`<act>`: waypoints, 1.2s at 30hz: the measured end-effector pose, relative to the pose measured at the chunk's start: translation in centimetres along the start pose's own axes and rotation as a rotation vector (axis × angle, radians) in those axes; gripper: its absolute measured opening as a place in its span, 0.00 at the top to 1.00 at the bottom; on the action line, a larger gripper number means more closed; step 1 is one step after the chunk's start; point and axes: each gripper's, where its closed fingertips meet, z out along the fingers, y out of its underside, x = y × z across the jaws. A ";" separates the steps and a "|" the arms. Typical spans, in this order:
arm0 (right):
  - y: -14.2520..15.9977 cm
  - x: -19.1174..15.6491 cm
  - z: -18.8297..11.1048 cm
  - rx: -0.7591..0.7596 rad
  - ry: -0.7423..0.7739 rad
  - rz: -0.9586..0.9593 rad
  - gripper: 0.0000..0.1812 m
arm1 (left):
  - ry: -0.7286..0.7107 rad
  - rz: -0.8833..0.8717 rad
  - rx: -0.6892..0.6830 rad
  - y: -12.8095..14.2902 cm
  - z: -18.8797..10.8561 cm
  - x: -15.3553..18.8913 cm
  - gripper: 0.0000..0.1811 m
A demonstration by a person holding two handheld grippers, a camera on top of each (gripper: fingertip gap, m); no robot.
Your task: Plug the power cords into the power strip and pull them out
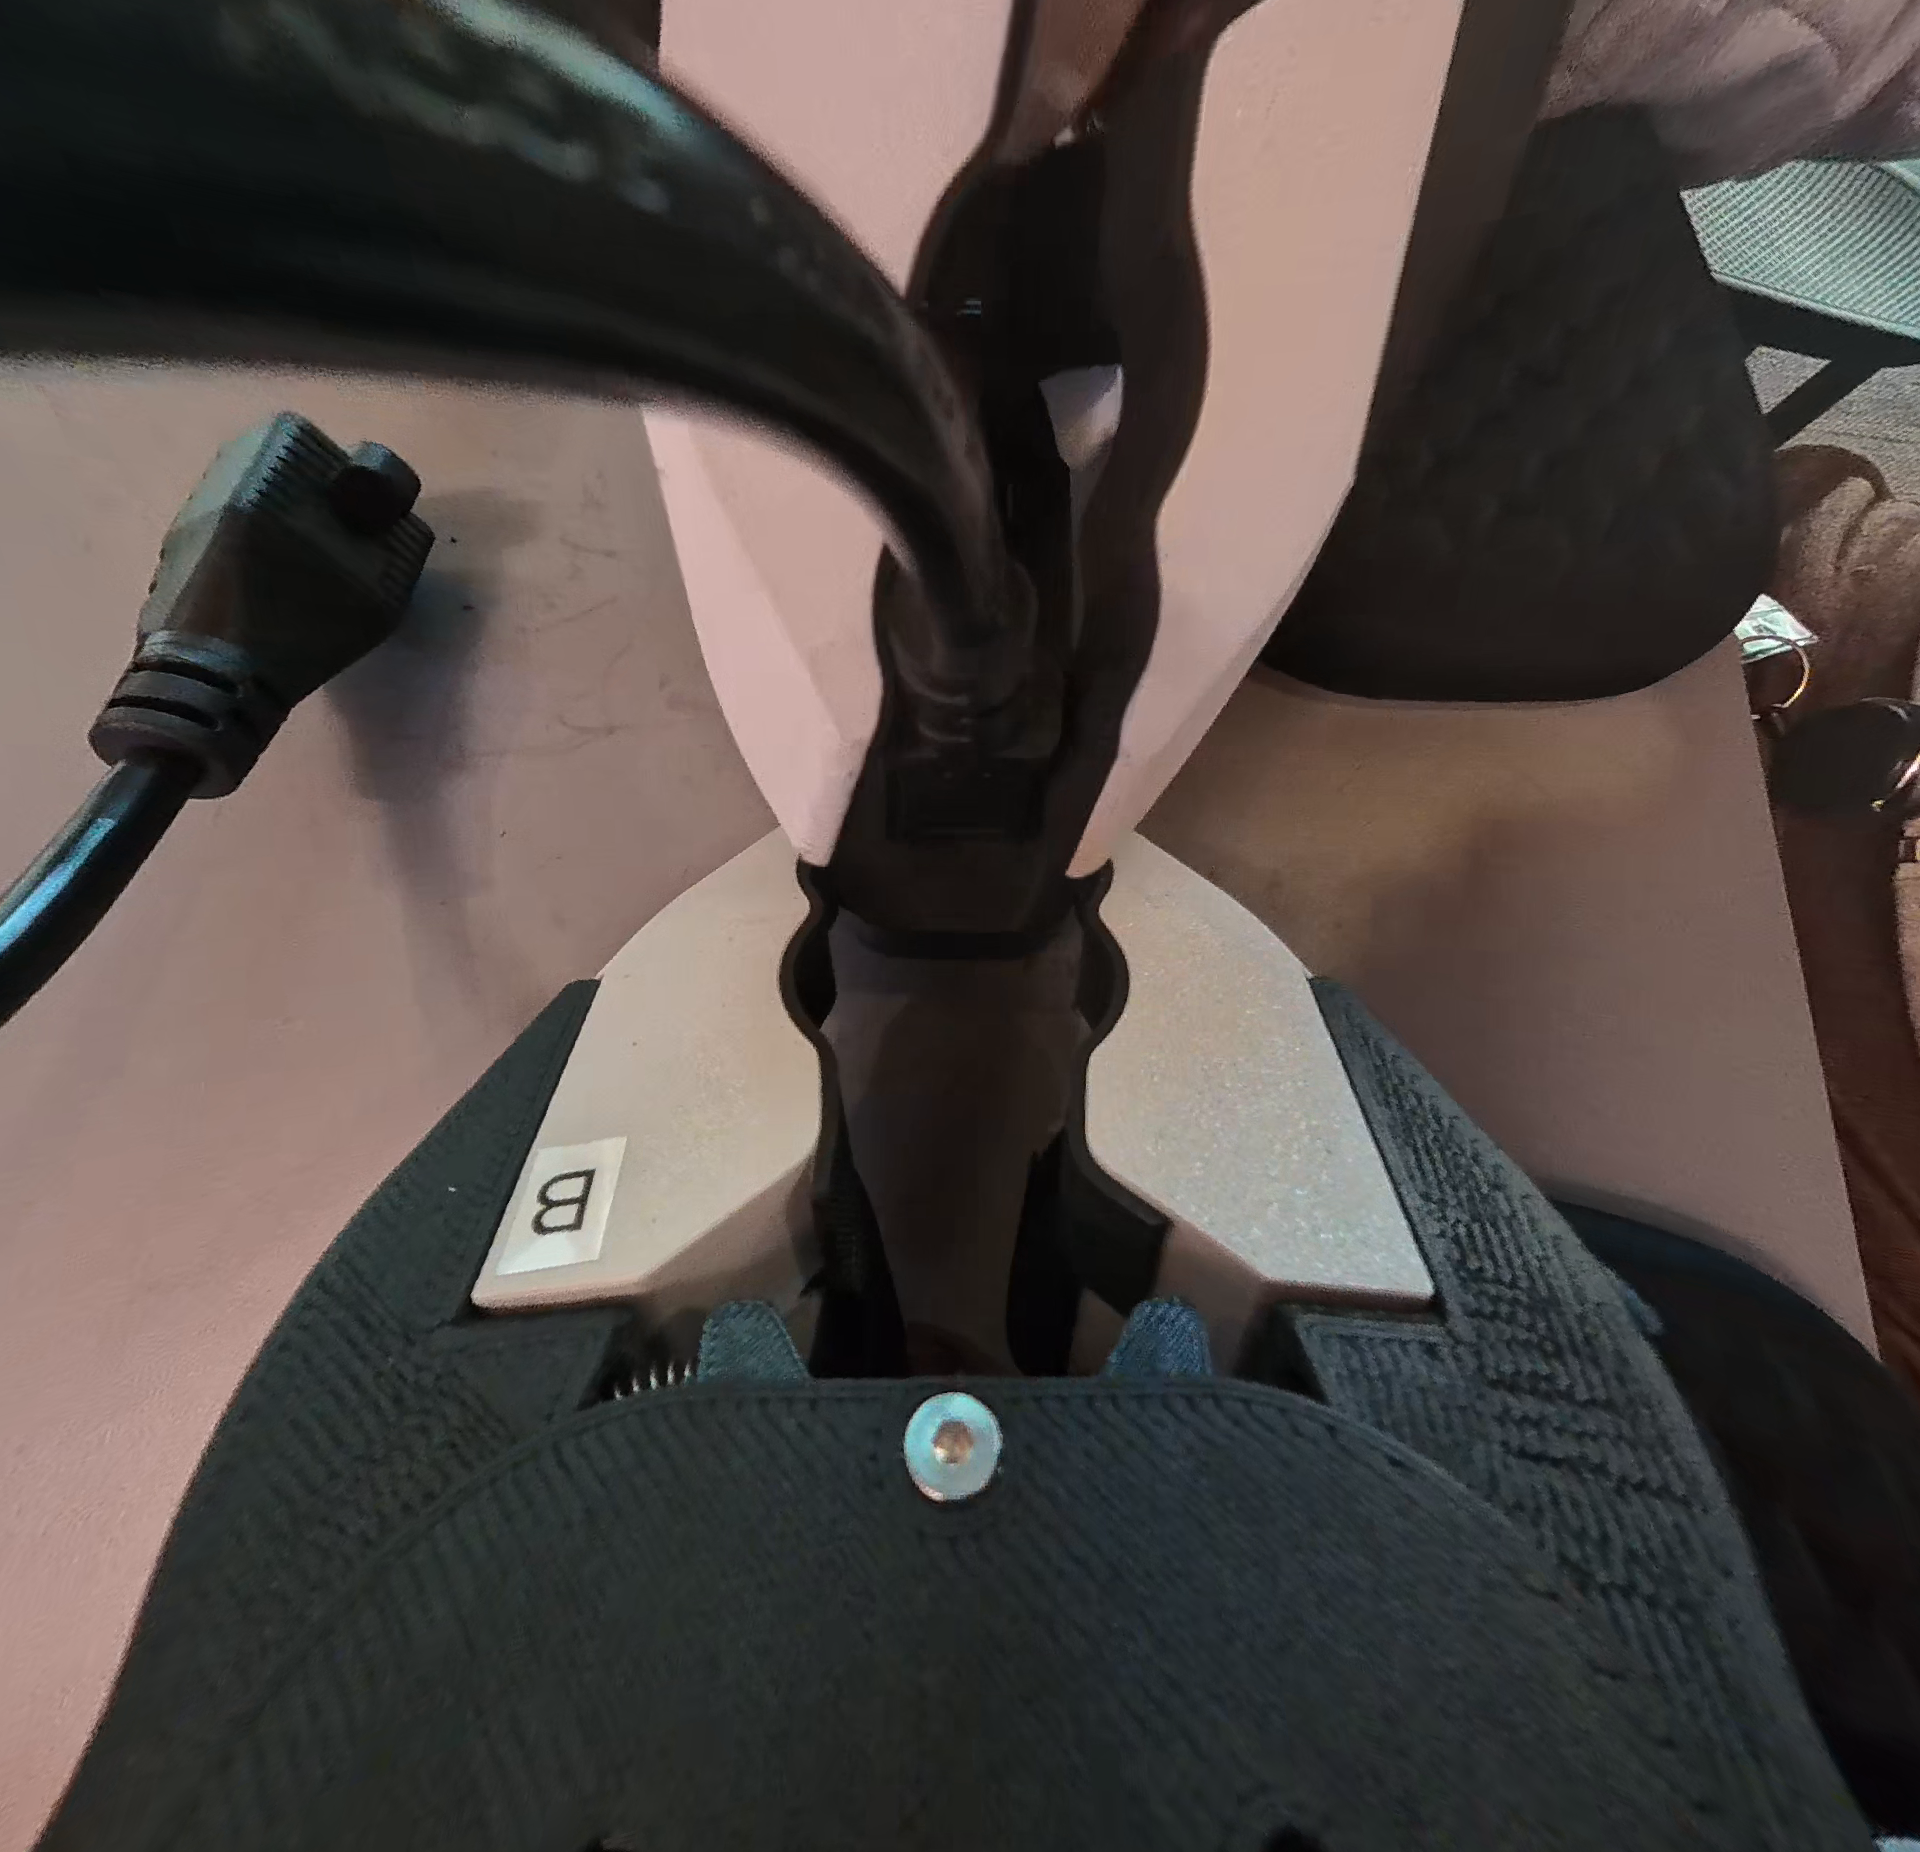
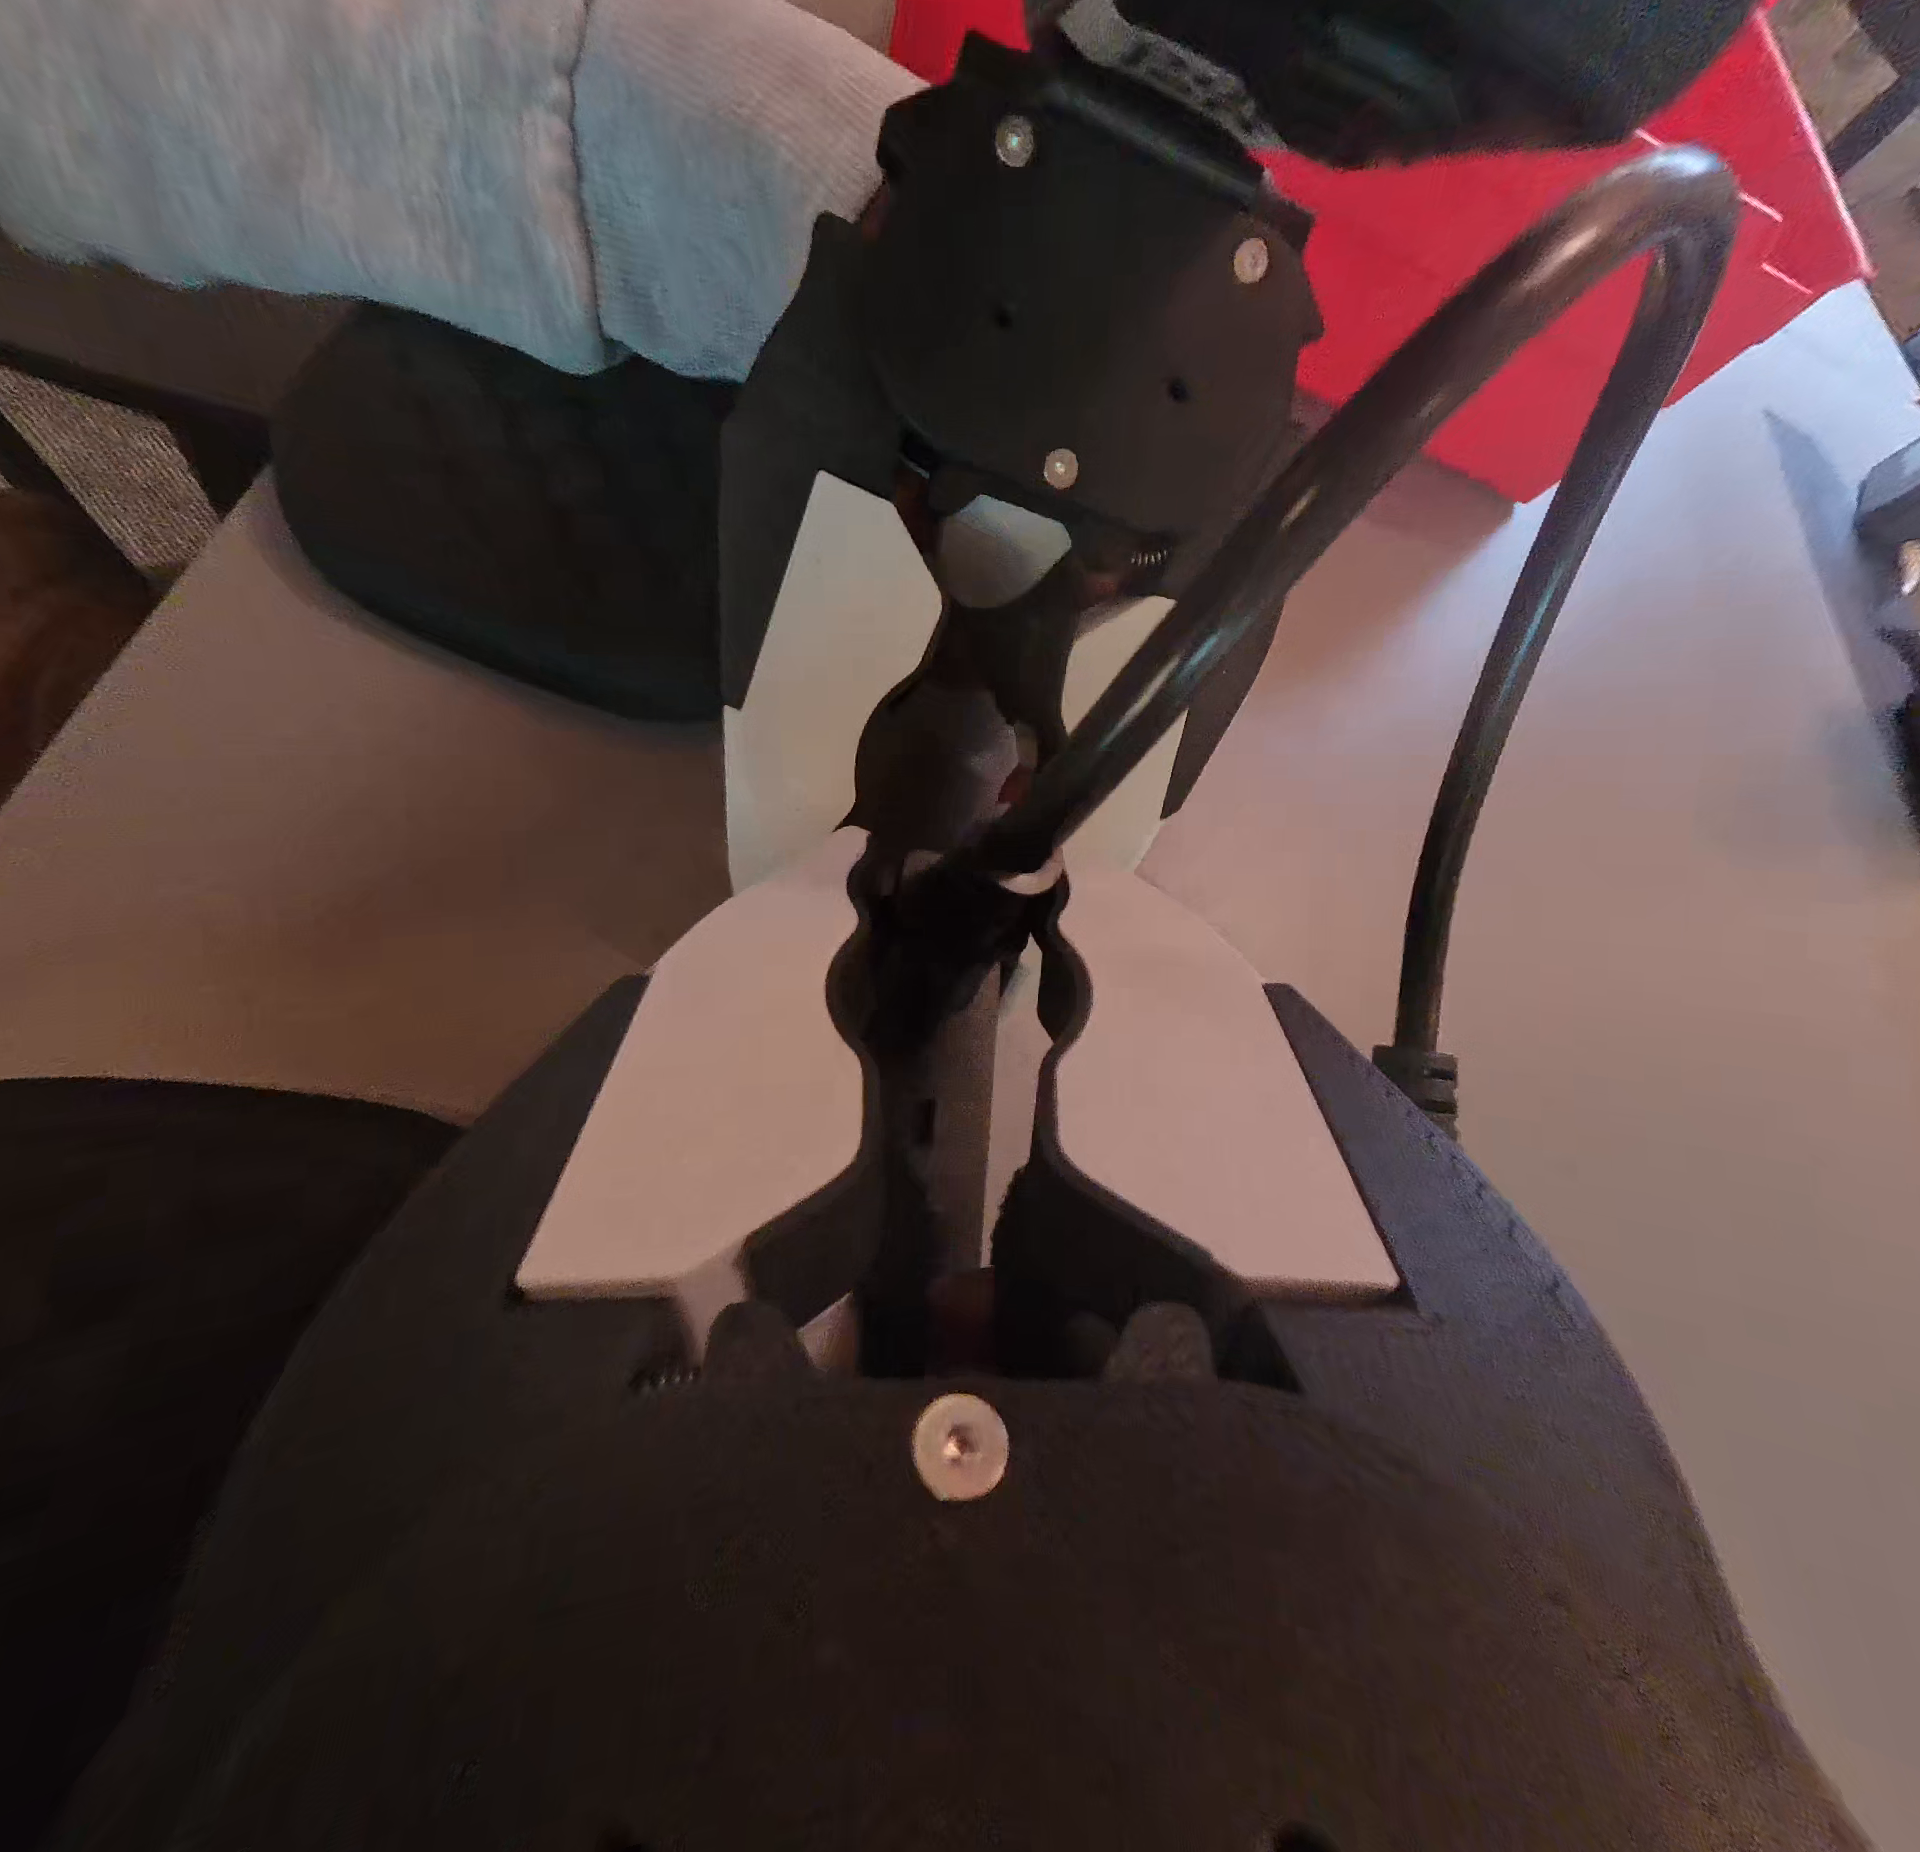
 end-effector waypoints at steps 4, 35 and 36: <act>-0.3 0.0 -0.1 0.092 -0.066 0.108 0.87 | 0.012 -0.008 0.002 -0.1 0.0 0.1 0.76; -0.8 0.4 0.4 0.130 -0.069 0.145 0.88 | 0.000 -0.032 -0.016 0.3 -0.2 0.0 0.75; -0.9 0.3 0.5 0.125 -0.063 0.128 0.87 | 0.000 -0.024 -0.022 0.4 -0.2 0.0 0.75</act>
